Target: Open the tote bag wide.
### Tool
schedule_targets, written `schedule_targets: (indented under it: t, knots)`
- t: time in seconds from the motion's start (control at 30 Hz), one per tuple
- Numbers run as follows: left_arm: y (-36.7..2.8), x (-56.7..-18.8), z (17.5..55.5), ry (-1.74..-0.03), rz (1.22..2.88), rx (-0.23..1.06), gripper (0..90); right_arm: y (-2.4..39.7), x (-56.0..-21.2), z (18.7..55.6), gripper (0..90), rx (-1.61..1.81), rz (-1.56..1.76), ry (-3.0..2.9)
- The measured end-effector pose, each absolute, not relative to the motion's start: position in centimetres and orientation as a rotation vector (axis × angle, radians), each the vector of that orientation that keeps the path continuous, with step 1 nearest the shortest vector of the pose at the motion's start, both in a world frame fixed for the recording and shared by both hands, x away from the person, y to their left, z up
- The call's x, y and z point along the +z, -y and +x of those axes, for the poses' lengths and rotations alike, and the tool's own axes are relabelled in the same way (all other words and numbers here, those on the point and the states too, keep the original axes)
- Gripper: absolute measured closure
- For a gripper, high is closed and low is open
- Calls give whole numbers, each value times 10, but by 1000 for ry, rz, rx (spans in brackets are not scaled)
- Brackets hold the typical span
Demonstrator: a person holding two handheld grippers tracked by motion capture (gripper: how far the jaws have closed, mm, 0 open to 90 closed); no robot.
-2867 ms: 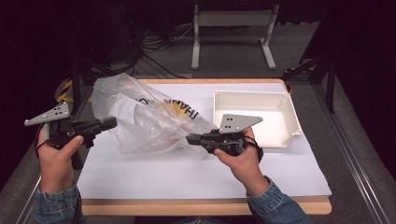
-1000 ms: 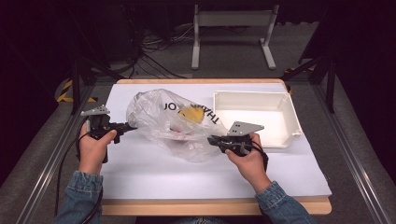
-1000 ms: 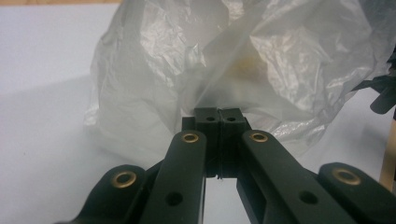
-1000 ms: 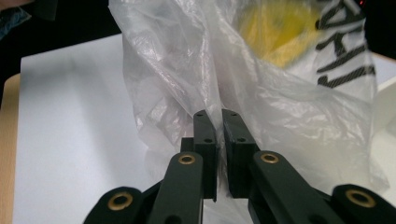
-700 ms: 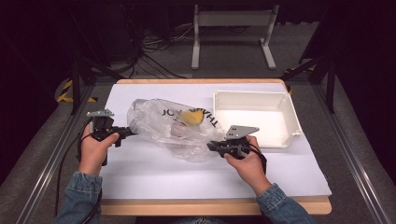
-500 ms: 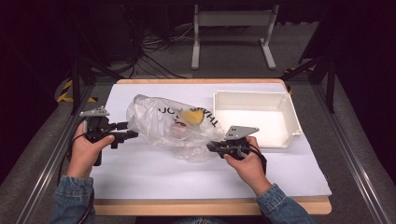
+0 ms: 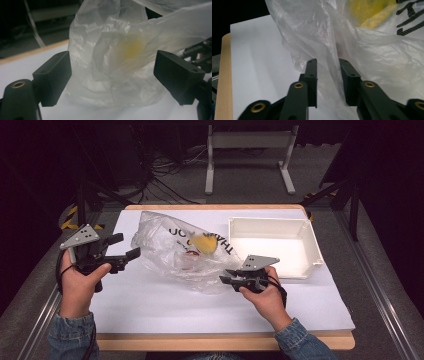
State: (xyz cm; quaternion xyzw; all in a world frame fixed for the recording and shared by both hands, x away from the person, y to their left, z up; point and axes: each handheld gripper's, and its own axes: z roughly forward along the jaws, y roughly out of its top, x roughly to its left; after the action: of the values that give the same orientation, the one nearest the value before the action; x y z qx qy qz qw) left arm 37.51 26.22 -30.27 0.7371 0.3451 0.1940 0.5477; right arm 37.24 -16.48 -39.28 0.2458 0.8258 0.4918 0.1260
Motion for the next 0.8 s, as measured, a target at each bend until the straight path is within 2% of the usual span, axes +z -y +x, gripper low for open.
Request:
schedule_targets:
  t: [0.07,0.17,0.27,0.37,0.47,0.8]
  knots:
    - [-258,-303,378,-786,1729,482,240,164,-389,370,564,1439,704,-2394]
    - [-253,-307,384,-764,1734,482,403,164,-380,366,412,1443,672,-2354]
    - [-249,-312,390,-756,1737,437,632,167,-367,361,352,1461,633,-2330]
    - [-245,-315,394,-750,1742,408,793,169,-354,357,331,1488,608,-2302]
    - [-240,-319,398,-756,1736,362,870,169,-344,353,334,1508,585,-2282]
    - [-232,-326,404,-773,1746,309,896,147,-314,350,668,1590,473,-2279]
